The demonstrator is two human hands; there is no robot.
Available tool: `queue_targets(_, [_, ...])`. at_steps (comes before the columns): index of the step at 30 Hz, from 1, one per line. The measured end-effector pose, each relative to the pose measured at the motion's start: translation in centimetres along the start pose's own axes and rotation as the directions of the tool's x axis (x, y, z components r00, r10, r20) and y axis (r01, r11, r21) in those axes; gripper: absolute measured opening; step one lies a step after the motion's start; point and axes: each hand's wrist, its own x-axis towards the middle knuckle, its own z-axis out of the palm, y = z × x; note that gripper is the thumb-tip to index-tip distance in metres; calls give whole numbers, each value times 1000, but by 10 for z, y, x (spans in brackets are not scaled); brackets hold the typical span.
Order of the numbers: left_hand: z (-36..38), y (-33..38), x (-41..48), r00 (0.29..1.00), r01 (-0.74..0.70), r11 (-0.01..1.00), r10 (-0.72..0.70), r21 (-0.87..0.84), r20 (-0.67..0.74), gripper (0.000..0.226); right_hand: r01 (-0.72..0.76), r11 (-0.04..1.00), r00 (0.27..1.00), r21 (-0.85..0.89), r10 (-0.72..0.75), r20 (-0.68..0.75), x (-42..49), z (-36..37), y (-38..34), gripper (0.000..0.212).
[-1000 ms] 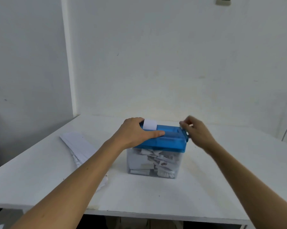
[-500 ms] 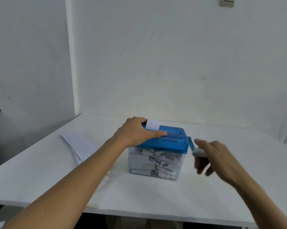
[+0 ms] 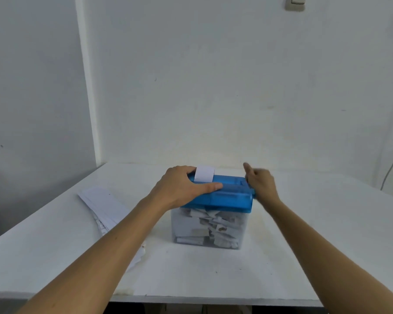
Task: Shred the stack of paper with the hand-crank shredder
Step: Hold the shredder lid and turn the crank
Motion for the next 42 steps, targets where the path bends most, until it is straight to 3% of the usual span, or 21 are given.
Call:
queue_targets(2, [2, -1, 0, 1000, 14, 1000, -14, 20, -23, 85, -77, 997, 996, 29, 75, 57, -16, 10, 25, 44])
queue_targets(6, [2, 1, 1, 998, 55, 995, -53, 79, -36, 99, -68, 993, 990, 92, 56, 129, -63, -2, 34, 44])
queue_targets(12, [-1, 7, -3, 996, 84, 988, -80, 133, -33, 88, 250, 964, 966, 90, -255, 48, -121, -57, -5, 38])
queue_targets(16, [-2, 7, -5, 997, 78, 988, -78, 130, -6, 89, 403, 906, 899, 129, -419, 128, -95, -79, -27, 23])
queue_targets(22, [-3, 10, -5, 998, 58, 988, -62, 144, 26, 93, 225, 881, 943, 415, -303, 134, -32, -64, -31, 24])
queue_targets(26, [-3, 9, -4, 998, 57, 989, -61, 139, 24, 97, 92, 962, 983, 256, -129, 132, -8, -25, -7, 30])
queue_targets(30, [0, 9, -4, 998, 58, 984, -60, 167, 4, 94, -102, 980, 978, 171, 67, 198, -20, 7, 40, 12])
queue_targets(32, [1, 8, -3, 997, 69, 982, -64, 177, -34, 97, -124, 982, 980, 142, 99, 173, -37, 10, 52, 21])
queue_targets(37, [4, 9, -3, 996, 82, 977, -73, 197, -51, 103, -88, 970, 986, 225, 54, 155, -91, -14, 45, 46])
queue_targets(42, [3, 12, -3, 995, 94, 974, -86, 206, -45, 97, 187, 964, 935, 188, -234, 267, -120, -70, 25, 26])
